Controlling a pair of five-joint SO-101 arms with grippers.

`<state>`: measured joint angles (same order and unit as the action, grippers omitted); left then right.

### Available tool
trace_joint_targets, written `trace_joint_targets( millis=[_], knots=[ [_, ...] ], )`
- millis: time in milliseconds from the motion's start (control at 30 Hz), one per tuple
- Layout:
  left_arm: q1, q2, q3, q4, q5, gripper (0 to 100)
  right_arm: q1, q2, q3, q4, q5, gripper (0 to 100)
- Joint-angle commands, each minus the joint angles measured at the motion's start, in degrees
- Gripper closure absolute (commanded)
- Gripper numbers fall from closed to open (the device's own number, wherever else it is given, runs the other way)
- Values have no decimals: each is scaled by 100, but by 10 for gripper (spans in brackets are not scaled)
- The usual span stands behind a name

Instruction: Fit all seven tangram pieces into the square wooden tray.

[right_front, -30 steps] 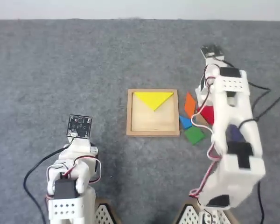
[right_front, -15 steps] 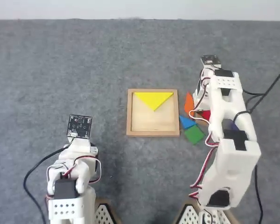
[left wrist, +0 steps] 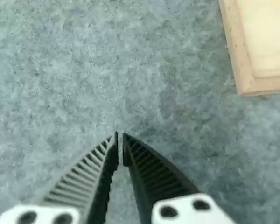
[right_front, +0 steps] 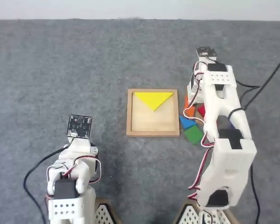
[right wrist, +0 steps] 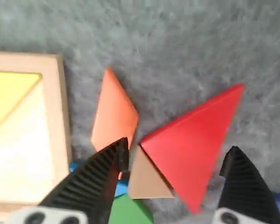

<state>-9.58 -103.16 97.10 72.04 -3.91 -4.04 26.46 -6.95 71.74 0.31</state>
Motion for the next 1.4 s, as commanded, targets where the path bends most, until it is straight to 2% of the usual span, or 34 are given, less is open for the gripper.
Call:
trace_joint_targets(
  millis=[0,367,667,867,967,1367],
  knots=[
    [26,-97,-57,18,-9,979,-22,119,-325,57,-308,681],
    [26,-97,-57,18,-9,979,242,840,-897,136,-369,681],
    [26,-97,-57,18,-9,979,532,848,-897,541,-343,681],
    [26,-97,-57,18,-9,979,426,892,-791,541,-299,681],
    [26,-97,-57,18,-9,979,277,840,-677,549,105,681],
    [26,-97,-57,18,-9,979,268,840,-633,752,255,681]
  ],
)
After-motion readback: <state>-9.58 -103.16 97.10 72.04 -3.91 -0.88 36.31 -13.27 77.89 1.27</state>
